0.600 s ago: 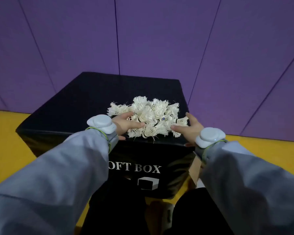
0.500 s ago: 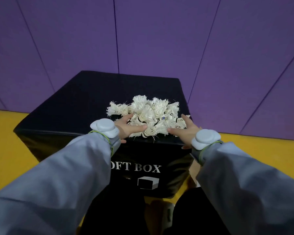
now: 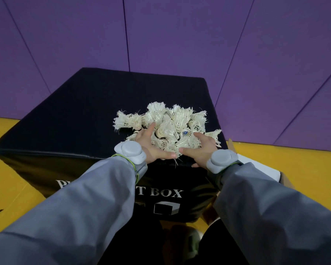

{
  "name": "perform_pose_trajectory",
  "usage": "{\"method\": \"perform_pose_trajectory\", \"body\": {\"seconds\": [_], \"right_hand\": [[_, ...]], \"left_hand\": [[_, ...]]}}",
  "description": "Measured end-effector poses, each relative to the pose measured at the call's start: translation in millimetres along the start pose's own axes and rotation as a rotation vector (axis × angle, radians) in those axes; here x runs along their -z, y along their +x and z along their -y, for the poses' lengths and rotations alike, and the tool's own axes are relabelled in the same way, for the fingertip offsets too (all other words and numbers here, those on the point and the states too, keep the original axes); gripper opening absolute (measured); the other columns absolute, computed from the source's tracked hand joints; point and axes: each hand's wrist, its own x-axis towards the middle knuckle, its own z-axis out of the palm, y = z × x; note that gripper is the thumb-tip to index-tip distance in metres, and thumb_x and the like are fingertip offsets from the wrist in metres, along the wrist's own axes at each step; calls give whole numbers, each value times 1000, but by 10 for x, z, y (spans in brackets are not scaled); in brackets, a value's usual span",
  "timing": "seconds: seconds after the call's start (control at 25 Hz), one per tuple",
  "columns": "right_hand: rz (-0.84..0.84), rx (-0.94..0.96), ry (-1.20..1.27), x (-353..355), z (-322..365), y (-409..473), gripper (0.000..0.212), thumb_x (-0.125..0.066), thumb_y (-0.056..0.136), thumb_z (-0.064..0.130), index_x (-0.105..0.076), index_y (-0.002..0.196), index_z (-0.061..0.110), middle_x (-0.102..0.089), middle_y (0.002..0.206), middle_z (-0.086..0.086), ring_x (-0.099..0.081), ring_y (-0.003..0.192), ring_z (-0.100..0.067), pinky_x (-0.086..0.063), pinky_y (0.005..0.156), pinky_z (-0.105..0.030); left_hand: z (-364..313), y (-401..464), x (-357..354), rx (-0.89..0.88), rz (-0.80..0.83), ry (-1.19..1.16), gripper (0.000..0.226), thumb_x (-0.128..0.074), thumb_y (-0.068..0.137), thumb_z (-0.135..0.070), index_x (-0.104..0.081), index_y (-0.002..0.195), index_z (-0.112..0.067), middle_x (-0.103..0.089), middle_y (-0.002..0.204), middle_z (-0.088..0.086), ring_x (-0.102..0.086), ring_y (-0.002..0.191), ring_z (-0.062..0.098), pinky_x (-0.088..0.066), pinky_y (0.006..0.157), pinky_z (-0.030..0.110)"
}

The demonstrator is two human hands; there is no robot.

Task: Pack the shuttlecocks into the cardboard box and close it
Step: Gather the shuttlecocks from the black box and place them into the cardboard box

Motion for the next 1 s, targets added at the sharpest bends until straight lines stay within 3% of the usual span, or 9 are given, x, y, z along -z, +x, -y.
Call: {"method": "perform_pose_trajectory", "body": {"seconds": [0.12, 0.24, 0.32, 0.36, 0.44, 0.56, 0.72, 0.88, 1.0], "right_hand": [[-42, 35, -4, -43, 48, 31, 67, -80, 70, 28, -49, 130, 22, -27, 143, -6, -52, 105, -21, -53, 90, -33], [-88, 34, -9, -56, 50, 45, 48, -74, 74, 13, -56, 119, 15, -32, 138, -5, -45, 85, -13, -39, 67, -12], [-130, 29, 32, -82, 32, 41, 40, -69, 76, 7, -58, 113, 13, -35, 137, -5, -47, 77, -15, -35, 48, -11], [-148, 34, 51, -93, 35, 25, 37, -67, 76, 6, -59, 111, 13, -36, 136, -5, -49, 73, -17, -35, 47, -12], [-170, 40, 78, -94, 34, 6, 35, -65, 76, 6, -59, 110, 12, -37, 135, -5, -48, 64, -15, -35, 49, -14], [-193, 50, 86, -59, 58, -3, 36, -65, 76, 7, -59, 111, 13, -38, 135, -4, -45, 58, -10, -37, 51, -19], [-220, 73, 80, 19, 123, -65, 36, -65, 78, 10, -59, 113, 13, -40, 135, -3, -47, 71, -16, -37, 67, -23], [-226, 89, 94, 75, 162, -150, 36, -65, 79, 11, -58, 114, 13, -40, 135, -2, -48, 76, -17, -36, 70, -22], [-255, 112, 114, 124, 173, -203, 35, -66, 79, 11, -58, 113, 13, -40, 135, -2, -48, 78, -17, -36, 71, -22]], "left_hand": [[-8, 70, -45, -23, -28, -25, 107, -86, 54, -46, -26, 143, -43, -24, 154, 0, -29, 140, 22, -30, 114, 39], [4, 100, -127, -5, -127, -125, 62, -83, 62, -35, -55, 117, -40, -45, 138, -2, -49, 115, 17, -38, 95, 27], [7, 97, -147, 12, -199, -167, 34, -77, 66, -34, -62, 96, -37, -56, 121, -4, -56, 100, 17, -41, 87, 25], [9, 91, -152, 16, -220, -171, 30, -75, 66, -36, -63, 93, -35, -62, 110, -3, -60, 97, 20, -45, 86, 27], [7, 72, -154, 19, -241, -175, 32, -69, 65, -38, -67, 97, -32, -67, 94, 0, -65, 90, 24, -50, 84, 30], [-22, 30, -131, -8, -287, -184, 29, -69, 74, -29, -69, 103, -27, -58, 94, -6, -55, 84, 18, -41, 76, 23], [-101, -41, -52, -45, -287, -194, 28, -68, 79, -27, -67, 108, -24, -54, 99, -9, -52, 82, 17, -36, 59, 17], [-151, -117, -32, -56, -294, -263, 18, -70, 76, -28, -67, 94, -31, -59, 105, -11, -63, 80, 20, -45, 72, 23], [-210, -172, -47, -82, -320, -367, 11, -72, 62, -37, -65, 69, -43, -66, 111, -6, -72, 82, 24, -58, 83, 40]]}}
